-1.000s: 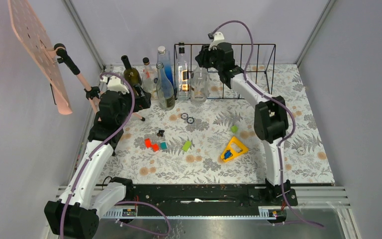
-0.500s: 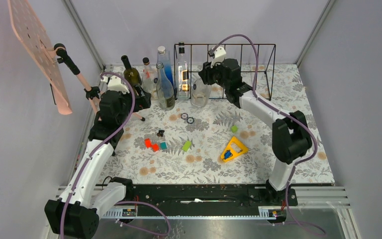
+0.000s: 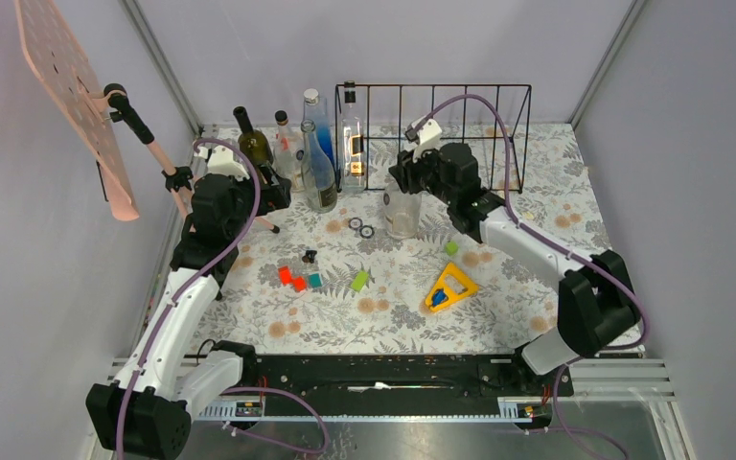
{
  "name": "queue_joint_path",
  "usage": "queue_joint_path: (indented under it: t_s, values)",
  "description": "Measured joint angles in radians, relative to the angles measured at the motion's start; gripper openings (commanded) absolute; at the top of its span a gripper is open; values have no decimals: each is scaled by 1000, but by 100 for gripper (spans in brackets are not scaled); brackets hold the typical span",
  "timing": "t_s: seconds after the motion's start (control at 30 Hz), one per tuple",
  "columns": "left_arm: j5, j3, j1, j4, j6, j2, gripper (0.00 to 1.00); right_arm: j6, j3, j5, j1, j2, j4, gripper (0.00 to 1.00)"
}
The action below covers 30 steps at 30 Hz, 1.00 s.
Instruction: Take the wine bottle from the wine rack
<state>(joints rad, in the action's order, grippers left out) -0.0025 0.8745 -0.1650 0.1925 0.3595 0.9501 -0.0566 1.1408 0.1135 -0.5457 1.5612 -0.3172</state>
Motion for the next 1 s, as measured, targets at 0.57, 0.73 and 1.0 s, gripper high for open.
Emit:
queue_joint_path:
  t_s: [0.57, 0.73, 1.0]
  values:
    - [75, 0, 0, -5, 1, 20, 92, -37, -284, -16, -109, -280, 18, 0]
    - [89, 0, 1, -6, 5, 23, 92, -53, -354, -6, -146, -374, 47, 7]
    - [116, 0, 0, -7, 8, 37, 94, -49, -419, 11, -156, -463, 55, 53]
